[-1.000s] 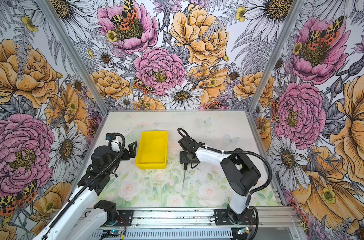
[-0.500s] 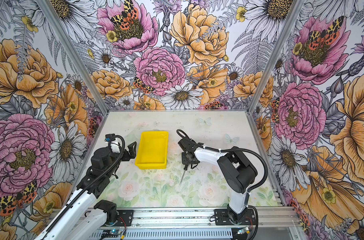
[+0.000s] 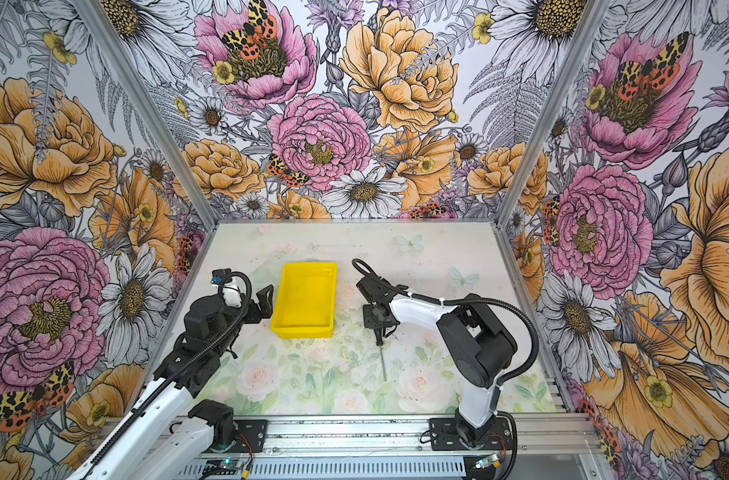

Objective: Put the screwdriver in the bin
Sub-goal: 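Close the right gripper on the screwdriver's yellow handle end and lift, then carry the screwdriver with the right gripper over the yellow bin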

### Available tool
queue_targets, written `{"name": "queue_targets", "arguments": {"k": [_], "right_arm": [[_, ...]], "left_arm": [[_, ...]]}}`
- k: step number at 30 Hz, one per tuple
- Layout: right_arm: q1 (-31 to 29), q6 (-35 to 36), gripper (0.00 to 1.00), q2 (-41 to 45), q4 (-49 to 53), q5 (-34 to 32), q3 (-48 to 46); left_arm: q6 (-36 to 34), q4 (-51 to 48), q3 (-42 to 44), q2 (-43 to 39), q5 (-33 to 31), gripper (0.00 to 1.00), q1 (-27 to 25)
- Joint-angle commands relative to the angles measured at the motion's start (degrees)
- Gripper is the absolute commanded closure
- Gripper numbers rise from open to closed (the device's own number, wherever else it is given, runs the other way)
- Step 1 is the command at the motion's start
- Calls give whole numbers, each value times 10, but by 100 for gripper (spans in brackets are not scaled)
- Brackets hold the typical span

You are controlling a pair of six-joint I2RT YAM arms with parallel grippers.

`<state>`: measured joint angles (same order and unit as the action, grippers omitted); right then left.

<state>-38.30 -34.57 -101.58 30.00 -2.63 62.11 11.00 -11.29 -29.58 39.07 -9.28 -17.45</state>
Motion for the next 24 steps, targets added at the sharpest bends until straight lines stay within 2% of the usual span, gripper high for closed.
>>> {"name": "queue_targets", "arguments": {"k": [1, 18, 24], "right_arm": [[-4, 4, 100, 42, 1, 10, 40], [-23, 10, 100, 54, 3, 35, 212], [-37, 21, 100, 49, 9, 34, 268]], "left_arm": [[-5, -5, 5, -8, -14, 1, -6], [-7, -10, 5, -14, -22, 1, -16], [-9, -12, 6, -21, -49, 1, -22]]}}
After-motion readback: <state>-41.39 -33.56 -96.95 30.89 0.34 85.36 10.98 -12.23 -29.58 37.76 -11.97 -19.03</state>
